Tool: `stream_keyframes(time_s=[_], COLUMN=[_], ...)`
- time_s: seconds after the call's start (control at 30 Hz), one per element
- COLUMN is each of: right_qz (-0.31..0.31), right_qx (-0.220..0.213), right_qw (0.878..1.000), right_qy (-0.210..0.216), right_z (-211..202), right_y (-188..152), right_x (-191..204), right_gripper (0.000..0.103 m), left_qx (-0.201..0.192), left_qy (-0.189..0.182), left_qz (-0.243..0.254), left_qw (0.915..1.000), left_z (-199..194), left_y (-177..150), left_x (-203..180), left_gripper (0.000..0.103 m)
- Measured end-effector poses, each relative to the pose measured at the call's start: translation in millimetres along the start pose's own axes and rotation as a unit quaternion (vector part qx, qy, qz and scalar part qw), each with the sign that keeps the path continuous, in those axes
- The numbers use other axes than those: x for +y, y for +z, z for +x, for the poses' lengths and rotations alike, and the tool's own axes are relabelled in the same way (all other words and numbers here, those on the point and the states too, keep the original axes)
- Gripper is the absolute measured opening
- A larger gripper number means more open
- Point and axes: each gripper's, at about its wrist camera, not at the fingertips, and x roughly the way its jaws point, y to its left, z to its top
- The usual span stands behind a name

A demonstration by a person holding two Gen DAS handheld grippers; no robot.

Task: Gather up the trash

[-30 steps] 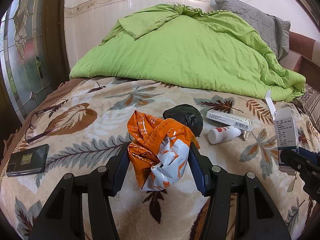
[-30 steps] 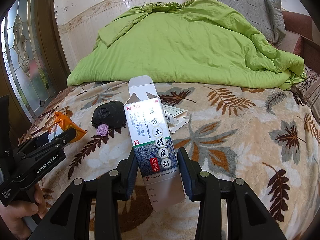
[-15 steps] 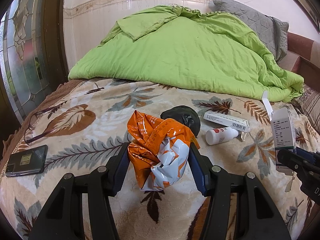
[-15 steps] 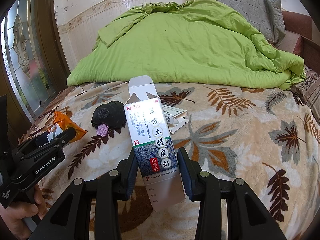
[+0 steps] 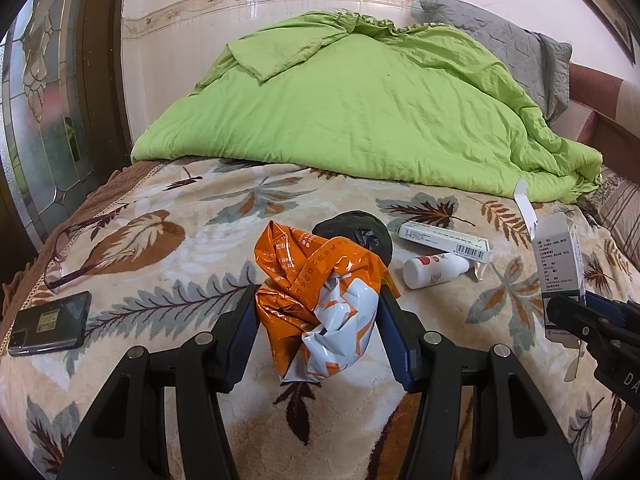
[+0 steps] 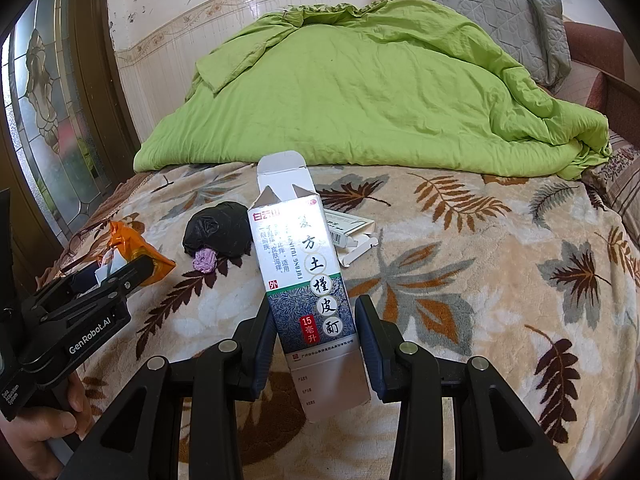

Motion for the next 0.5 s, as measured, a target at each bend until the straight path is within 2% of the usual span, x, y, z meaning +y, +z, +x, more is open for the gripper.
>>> stream_keyframes(time_s=[0.5], right_qz=[0.000], right_qx=[0.000], right_qw=[1.000], right_qy=[0.001], right_z=[0.0], right_y=[-0.5], right_x=[-0.7], right_gripper=[0.042], left_qx=[0.000], left_qy=[-0.008], left_qz=[0.000], left_qw=[1.0000], left_z=[-0.3], left_y=[0.0], left_x=[-5.5], left_gripper=[0.056])
